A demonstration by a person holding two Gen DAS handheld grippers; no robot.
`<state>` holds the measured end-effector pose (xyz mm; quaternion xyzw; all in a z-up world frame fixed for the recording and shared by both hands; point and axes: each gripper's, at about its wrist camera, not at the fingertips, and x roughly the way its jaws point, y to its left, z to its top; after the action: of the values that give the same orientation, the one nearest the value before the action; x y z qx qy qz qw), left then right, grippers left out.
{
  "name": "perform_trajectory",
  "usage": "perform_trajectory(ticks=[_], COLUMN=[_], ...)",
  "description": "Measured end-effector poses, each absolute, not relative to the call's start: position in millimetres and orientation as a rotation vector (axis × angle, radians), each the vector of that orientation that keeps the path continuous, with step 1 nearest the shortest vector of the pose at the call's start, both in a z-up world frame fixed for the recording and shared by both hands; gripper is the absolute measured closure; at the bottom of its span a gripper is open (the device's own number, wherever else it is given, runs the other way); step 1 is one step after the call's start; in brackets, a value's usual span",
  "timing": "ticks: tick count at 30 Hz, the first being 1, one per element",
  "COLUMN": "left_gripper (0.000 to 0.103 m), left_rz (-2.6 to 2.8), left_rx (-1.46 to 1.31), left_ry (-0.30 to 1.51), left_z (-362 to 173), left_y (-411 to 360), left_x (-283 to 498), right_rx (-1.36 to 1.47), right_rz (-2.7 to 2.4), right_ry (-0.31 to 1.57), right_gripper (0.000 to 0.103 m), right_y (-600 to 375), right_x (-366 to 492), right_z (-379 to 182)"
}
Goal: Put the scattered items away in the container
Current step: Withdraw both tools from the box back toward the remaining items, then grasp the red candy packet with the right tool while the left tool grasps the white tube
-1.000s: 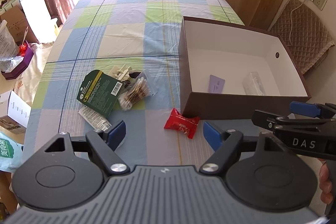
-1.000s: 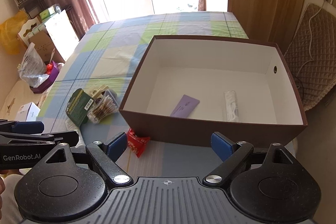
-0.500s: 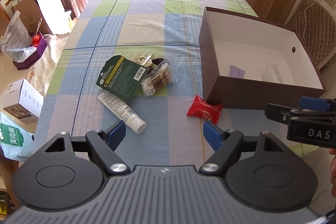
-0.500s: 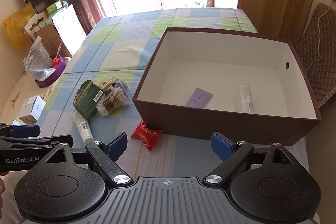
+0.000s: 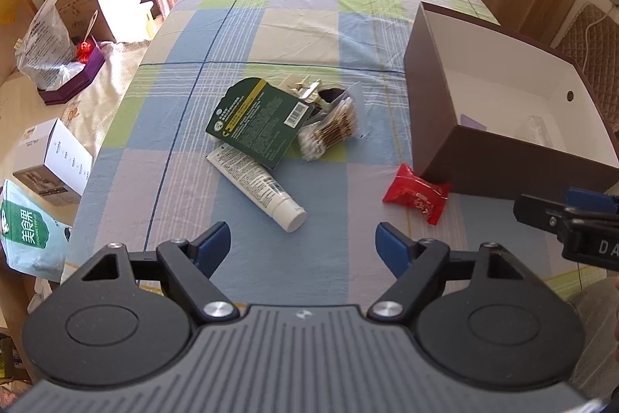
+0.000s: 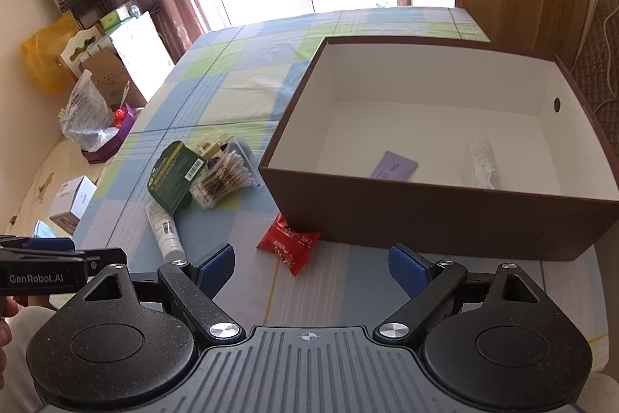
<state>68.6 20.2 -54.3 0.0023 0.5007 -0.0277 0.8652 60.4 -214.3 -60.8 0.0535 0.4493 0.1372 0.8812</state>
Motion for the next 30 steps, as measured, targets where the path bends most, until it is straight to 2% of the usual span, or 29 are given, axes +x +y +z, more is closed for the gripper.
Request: perform_trajectory(ticks=[12, 26, 30], left_gripper=[0.024, 0.024, 0.024], left_rz=[-0.019, 0.03, 0.05], left_rx=[-0.048, -0.042, -0.052], left_ry=[1.103, 1.157, 1.164], left_z=[-93, -134, -141], left_y=[37, 59, 67], left_x=[87, 121, 129], right_rx=[0.053, 0.325, 0.314], right_rz=[0.348, 0.282, 0.243], right_ry=[0.975, 1.046, 1.019], right_gripper=[0.011, 0.012, 0.012], right_y=[-205, -204, -196], right_x=[73, 114, 121], right_z=[-113, -148, -150])
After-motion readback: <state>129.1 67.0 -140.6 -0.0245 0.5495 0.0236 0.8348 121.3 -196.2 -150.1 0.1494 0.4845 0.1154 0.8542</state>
